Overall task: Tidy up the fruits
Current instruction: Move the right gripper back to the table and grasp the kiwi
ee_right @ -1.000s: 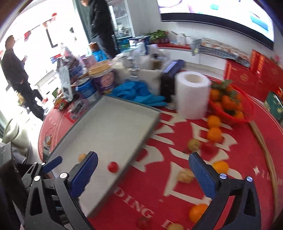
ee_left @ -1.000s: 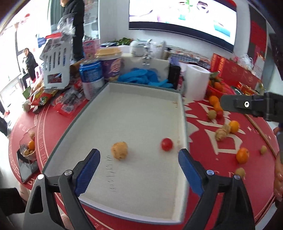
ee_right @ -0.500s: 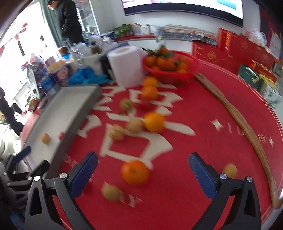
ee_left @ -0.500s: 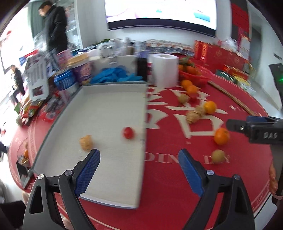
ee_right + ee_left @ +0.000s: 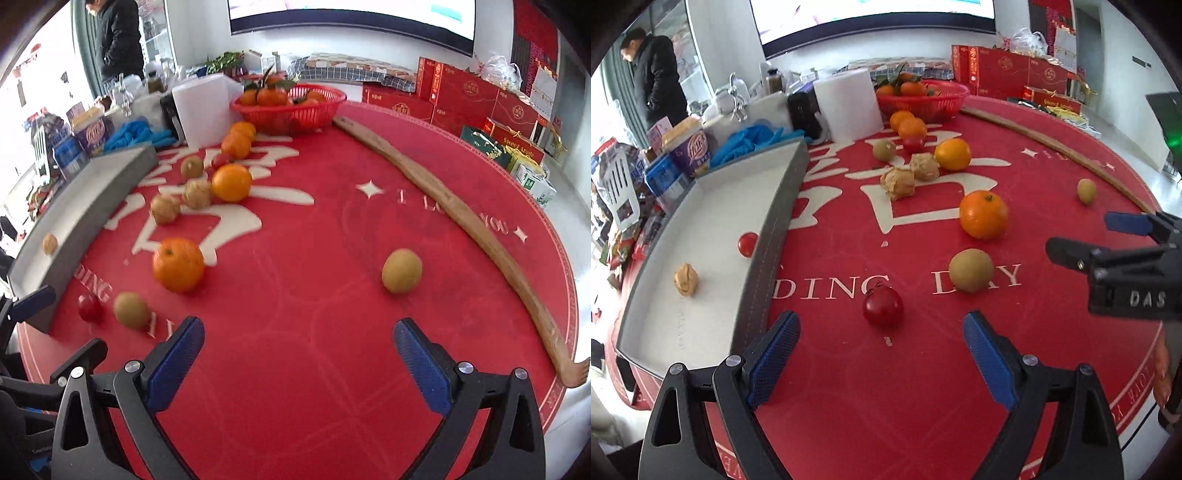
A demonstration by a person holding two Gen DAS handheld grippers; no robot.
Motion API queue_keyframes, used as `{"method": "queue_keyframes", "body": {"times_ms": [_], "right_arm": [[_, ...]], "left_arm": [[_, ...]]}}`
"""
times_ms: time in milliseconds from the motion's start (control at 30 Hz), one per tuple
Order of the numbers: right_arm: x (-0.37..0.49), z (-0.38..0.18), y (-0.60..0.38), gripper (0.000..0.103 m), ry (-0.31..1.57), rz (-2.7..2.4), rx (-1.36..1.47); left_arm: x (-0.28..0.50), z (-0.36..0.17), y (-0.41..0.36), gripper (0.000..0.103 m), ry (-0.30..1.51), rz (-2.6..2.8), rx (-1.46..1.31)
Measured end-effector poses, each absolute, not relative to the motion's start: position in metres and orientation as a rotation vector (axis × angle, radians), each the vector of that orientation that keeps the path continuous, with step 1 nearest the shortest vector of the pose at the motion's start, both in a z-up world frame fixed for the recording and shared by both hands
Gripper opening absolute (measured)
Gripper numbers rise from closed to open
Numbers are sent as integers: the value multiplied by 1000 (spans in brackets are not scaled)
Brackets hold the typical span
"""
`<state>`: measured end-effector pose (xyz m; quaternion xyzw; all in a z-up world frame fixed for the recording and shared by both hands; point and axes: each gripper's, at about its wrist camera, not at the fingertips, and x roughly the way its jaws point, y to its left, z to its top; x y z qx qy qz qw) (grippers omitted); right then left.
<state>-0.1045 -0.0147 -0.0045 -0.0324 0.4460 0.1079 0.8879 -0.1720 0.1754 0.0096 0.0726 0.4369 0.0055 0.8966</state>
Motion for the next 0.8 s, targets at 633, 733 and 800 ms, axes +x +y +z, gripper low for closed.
{"method": "queue_keyframes", "body": {"times_ms": [633, 733, 800], "right_arm": [[-104, -12, -13, 103, 925, 194, -112], [-104, -12, -13, 103, 925, 195, -113], [-104, -11, -13, 103, 928, 197, -116]], "left_arm": [[-168, 21, 204, 92, 897, 30, 52], [-166, 22, 198, 92, 893, 8, 51], [-164, 19, 189, 92, 901, 10, 85]]}}
